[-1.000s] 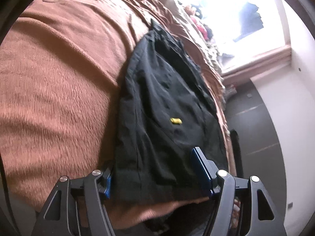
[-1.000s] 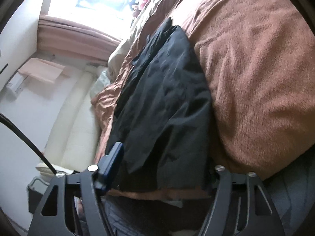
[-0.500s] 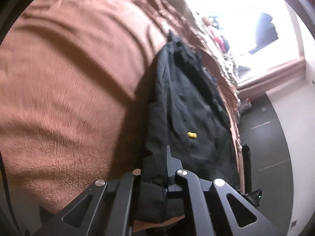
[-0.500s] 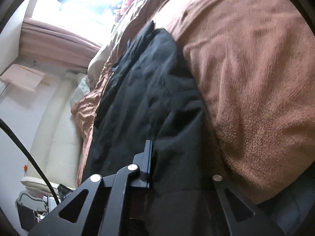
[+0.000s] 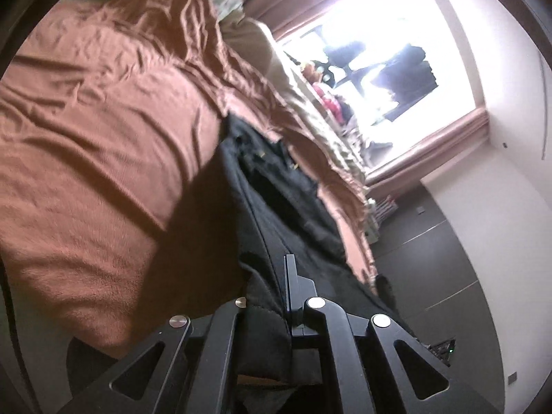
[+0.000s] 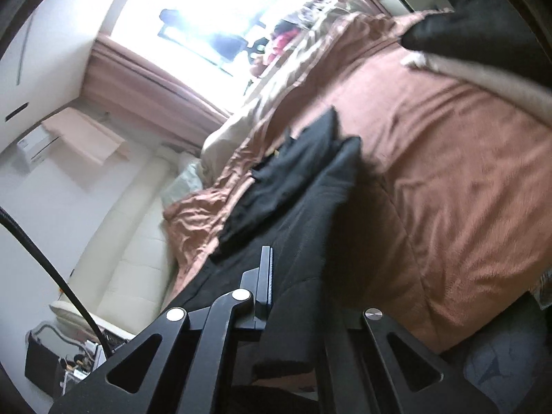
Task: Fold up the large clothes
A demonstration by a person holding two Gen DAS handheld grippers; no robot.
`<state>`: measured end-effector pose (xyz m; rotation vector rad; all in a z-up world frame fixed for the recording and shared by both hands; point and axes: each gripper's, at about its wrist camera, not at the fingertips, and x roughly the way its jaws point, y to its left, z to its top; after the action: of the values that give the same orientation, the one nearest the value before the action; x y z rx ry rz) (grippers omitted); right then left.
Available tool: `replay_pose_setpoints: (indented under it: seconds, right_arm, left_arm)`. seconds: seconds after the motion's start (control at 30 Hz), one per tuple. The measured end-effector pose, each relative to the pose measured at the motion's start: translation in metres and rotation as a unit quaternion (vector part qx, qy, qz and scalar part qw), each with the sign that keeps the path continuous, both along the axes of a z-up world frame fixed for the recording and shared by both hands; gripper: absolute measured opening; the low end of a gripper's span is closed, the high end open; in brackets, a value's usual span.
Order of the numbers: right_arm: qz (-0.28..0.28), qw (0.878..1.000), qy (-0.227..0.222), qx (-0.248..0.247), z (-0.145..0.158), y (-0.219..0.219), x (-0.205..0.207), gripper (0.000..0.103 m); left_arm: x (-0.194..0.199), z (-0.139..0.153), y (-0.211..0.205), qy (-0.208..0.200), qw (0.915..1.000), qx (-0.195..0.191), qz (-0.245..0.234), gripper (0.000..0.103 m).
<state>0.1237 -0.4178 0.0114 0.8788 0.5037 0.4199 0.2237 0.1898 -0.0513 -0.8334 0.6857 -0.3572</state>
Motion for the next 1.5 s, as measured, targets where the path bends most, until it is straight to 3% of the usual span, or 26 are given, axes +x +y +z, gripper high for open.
replay_pose_setpoints:
  seconds: [0.33, 0.53, 0.73, 0.9, 1.17, 1.5]
  right_arm:
    - [0.023, 0.997, -0.075, -0.001, 0.053, -0.002, -0.070, 0.000]
    - [0.025, 0.994, -0.102, 0.001, 0.060, -0.008, -0.093, 0.000]
    - [0.022, 0.992, -0.124, -0.003, 0.044, -0.006, -0.084, 0.000]
    - [0.028, 0.993, -0.110, -0.009, 0.024, -0.005, -0.075, 0.000]
    - [0.038, 0.996, -0.074, -0.024, 0.002, 0.001, -0.065, 0.000]
    - [0.026, 0.996, -0.079, -0.026, 0.037, -0.001, -0.008, 0.000]
  left_arm:
    - [-0.057, 0.067, 0.015, -0.054, 0.9981, 0.011, 0.028, 0.003]
    - [-0.090, 0.095, 0.023, -0.086, 0.9956, 0.007, 0.037, 0.003]
    - [-0.120, 0.103, 0.027, -0.107, 0.9931, 0.002, 0.049, 0.003]
    - [-0.129, 0.082, 0.027, -0.095, 0.9944, 0.002, 0.046, 0.003]
    - [-0.110, 0.049, 0.024, -0.059, 0.9974, 0.006, 0.040, 0.003]
    - [-0.036, 0.089, 0.016, -0.068, 0.9968, 0.025, 0.034, 0.003]
